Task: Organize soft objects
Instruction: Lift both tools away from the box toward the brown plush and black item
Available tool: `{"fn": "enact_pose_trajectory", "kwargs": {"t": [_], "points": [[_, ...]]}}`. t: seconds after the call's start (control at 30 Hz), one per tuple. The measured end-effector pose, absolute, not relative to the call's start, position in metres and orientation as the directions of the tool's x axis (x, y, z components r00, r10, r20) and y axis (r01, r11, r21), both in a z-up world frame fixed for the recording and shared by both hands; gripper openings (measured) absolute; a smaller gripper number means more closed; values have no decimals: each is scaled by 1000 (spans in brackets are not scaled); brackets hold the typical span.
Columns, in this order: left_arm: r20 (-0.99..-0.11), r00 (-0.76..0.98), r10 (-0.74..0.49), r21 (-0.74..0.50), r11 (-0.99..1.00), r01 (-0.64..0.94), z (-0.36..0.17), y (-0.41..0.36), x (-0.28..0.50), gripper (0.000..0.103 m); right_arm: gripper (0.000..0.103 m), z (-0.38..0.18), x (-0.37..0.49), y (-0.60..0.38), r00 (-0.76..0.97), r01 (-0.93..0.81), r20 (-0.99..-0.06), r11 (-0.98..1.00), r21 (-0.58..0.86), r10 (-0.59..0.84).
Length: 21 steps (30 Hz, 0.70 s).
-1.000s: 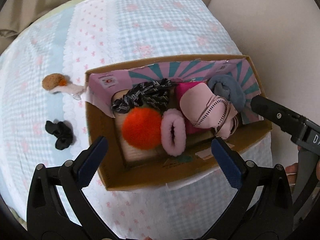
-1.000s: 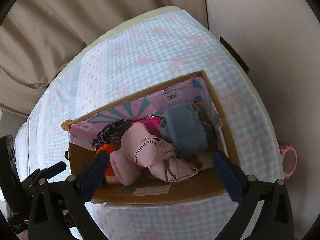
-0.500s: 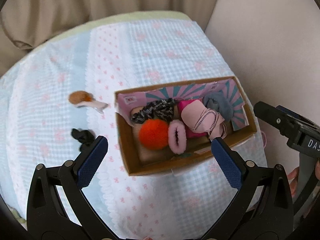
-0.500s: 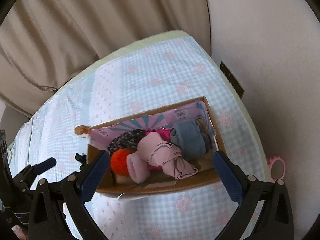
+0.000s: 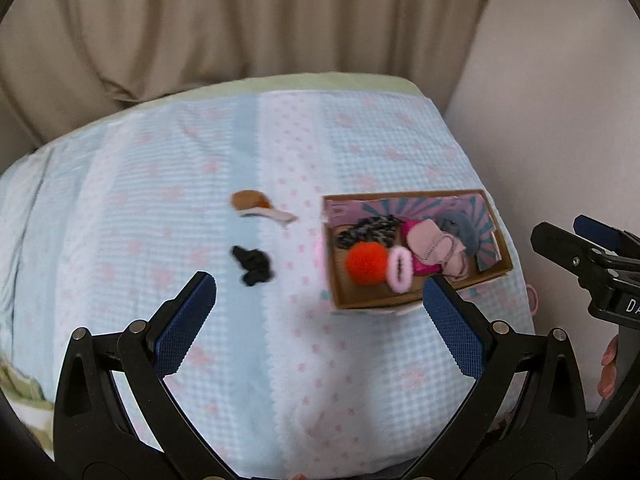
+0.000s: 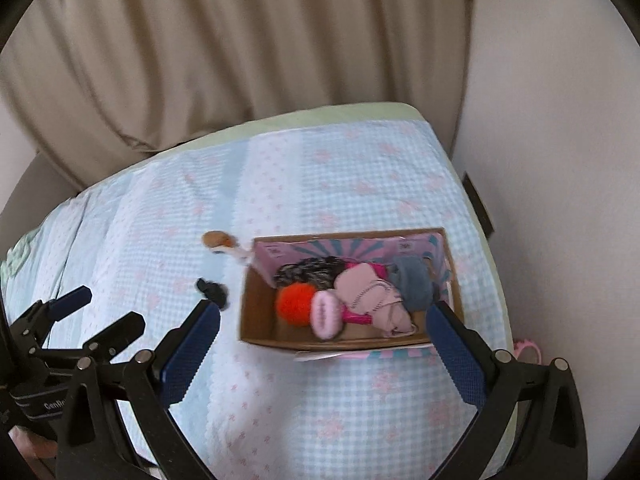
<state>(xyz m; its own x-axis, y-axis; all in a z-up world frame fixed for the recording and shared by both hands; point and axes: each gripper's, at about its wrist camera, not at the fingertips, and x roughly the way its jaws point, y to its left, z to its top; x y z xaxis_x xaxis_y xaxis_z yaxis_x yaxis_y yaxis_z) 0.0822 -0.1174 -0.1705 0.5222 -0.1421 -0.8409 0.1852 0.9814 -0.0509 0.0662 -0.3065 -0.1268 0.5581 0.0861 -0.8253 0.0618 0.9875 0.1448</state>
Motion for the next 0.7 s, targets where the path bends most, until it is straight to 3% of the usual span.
{"fn": "enact_pose_trajectory", "kwargs": {"t": [0.37,0.7], "points": [[-812,564,-153,-121,988,94,-147,-28,61,103,103,-98,64,-242,598,-44,-787,987,154,150],[-824,545,-156,-139,988,73,-153,15,89,103,103,-85,111,-195,585,-109,-778,972,206,230]]}}
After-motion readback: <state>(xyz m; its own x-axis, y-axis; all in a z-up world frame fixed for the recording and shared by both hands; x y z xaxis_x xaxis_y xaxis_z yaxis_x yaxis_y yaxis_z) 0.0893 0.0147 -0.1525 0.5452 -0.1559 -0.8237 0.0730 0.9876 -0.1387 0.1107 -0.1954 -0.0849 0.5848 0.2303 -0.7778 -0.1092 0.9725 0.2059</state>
